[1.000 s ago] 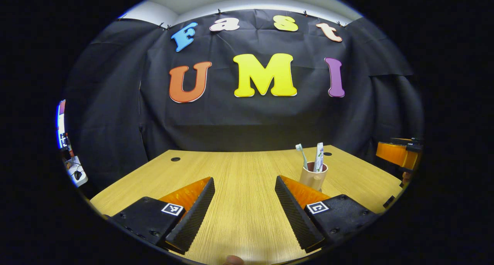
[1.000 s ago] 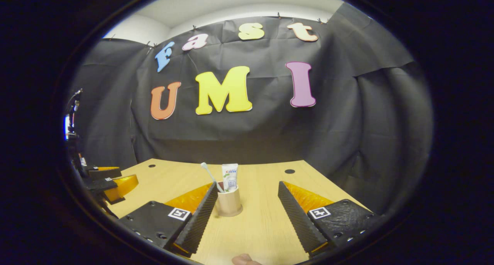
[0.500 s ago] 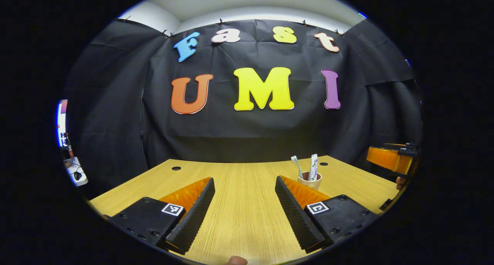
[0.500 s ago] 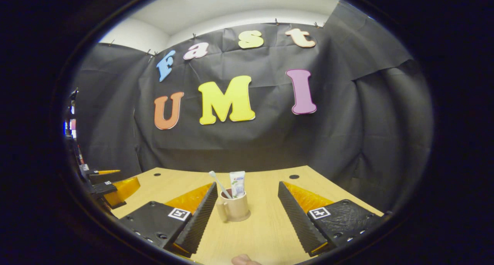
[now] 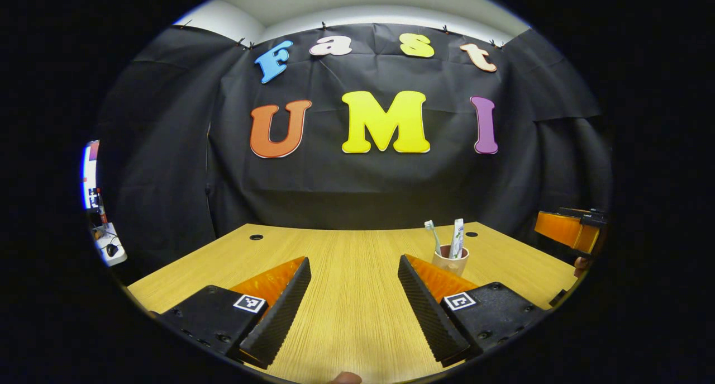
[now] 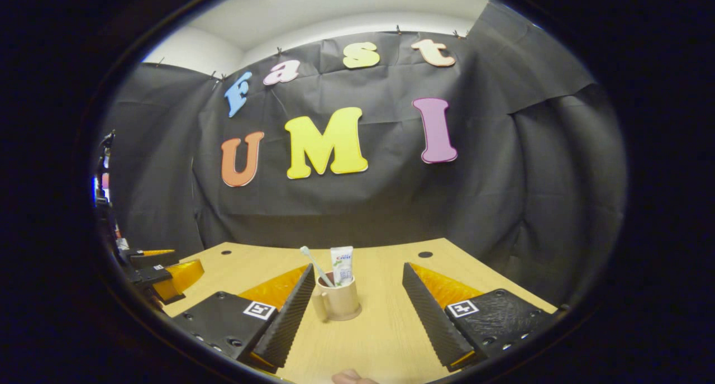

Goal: Put the toothbrush and toothpaste on the desktop into the cup, then pick up the cup and place it on the coaster on the desktop.

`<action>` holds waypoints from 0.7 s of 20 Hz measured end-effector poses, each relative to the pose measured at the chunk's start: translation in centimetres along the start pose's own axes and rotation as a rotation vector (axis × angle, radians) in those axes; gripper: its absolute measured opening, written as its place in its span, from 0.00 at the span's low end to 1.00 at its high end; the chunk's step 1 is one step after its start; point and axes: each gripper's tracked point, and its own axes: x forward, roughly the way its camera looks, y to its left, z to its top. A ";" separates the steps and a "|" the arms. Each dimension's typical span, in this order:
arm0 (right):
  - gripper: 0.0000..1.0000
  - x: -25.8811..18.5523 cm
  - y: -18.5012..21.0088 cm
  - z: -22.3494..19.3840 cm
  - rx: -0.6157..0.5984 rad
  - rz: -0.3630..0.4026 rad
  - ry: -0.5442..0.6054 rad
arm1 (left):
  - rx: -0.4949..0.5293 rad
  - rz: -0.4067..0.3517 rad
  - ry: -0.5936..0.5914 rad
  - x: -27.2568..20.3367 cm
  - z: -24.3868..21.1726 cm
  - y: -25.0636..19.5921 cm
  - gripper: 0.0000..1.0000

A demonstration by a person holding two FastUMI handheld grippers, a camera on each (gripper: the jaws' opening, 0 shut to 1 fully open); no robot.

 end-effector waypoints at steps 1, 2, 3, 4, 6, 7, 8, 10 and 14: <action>0.95 -0.1 0.1 0.0 0.001 0.003 0.001 | 0.013 0.005 0.001 -0.2 0.0 0.0 1.00; 0.95 -0.2 0.1 0.0 -0.001 0.003 -0.001 | 0.025 0.013 -0.006 -0.2 0.2 0.1 1.00; 0.91 -0.2 0.1 0.0 -0.006 0.003 -0.001 | 0.030 0.019 -0.011 -0.3 0.4 0.3 1.00; 0.95 -0.3 0.3 0.0 -0.013 0.006 -0.002 | 0.030 0.016 -0.013 -0.3 0.5 0.2 1.00; 0.95 -0.4 0.7 0.0 -0.019 0.014 -0.004 | 0.025 0.016 -0.013 -0.4 0.6 0.2 1.00; 0.95 -0.5 0.9 0.0 -0.023 0.018 -0.006 | 0.023 0.013 -0.011 -0.4 0.5 0.1 0.99; 0.92 -0.6 1.0 0.1 -0.030 0.022 -0.009 | 0.024 0.012 -0.008 -0.5 0.4 0.1 0.99; 0.95 -0.7 1.0 0.3 -0.041 0.019 -0.018 | 0.029 0.012 -0.006 -0.6 0.5 0.0 0.99; 0.95 -0.9 1.1 0.6 -0.060 0.017 -0.034 | 0.039 0.010 -0.020 -0.8 1.0 -0.2 1.00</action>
